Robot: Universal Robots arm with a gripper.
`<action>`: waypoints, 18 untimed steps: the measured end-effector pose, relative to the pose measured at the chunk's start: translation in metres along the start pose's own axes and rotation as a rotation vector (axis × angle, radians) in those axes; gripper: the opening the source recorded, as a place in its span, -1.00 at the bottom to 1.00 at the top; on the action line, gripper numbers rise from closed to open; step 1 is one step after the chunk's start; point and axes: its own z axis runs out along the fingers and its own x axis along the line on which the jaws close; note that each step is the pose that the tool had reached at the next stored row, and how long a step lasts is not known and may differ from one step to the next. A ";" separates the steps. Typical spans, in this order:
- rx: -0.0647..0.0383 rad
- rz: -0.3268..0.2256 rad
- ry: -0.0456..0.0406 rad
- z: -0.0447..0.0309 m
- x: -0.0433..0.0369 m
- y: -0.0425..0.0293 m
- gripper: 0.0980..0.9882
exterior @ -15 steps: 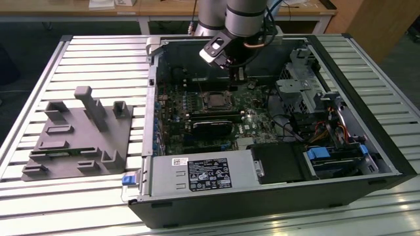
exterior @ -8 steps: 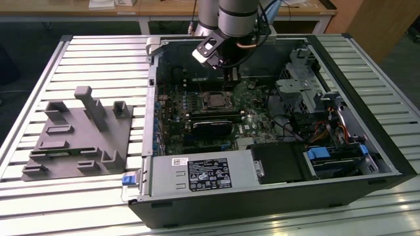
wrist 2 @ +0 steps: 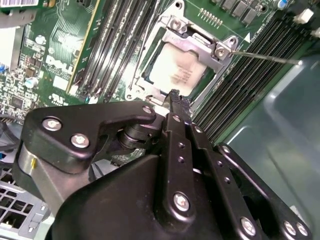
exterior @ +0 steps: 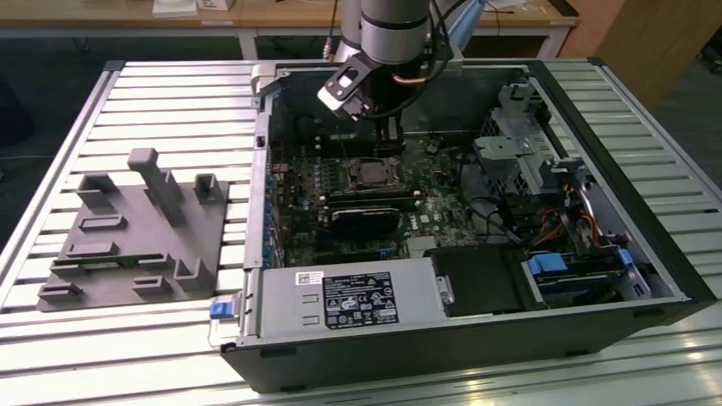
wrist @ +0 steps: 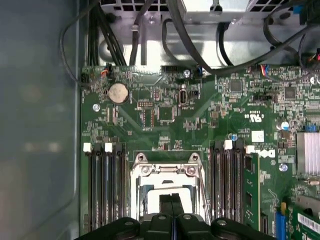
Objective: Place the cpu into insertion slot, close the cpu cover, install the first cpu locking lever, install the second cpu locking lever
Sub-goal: 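Close the cpu cover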
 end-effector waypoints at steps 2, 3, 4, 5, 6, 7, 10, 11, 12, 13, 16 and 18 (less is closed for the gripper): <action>-0.005 0.000 0.0007 0.0009 -0.0001 -0.0035 -0.98; -0.006 0.000 0.0011 0.0015 -0.0001 -0.0049 -0.98; -0.006 0.000 0.0014 0.0022 -0.0002 -0.0058 -0.98; -0.007 0.000 0.0016 0.0031 -0.0002 -0.0065 -0.98; -0.007 0.000 0.0020 0.0040 -0.0002 -0.0071 -0.98; -0.007 0.000 0.0022 0.0049 -0.0002 -0.0076 -0.98; -0.006 0.000 0.0021 0.0058 -0.0003 -0.0083 -0.98; -0.006 0.000 0.0021 0.0058 -0.0003 -0.0083 -0.98; -0.006 0.000 0.0021 0.0058 -0.0003 -0.0084 -0.98; -0.006 0.000 0.0022 0.0059 -0.0002 -0.0084 -0.98; -0.006 -0.001 0.0023 0.0061 -0.0002 -0.0084 -0.98; -0.007 -0.003 0.0026 0.0070 -0.0002 -0.0085 -0.98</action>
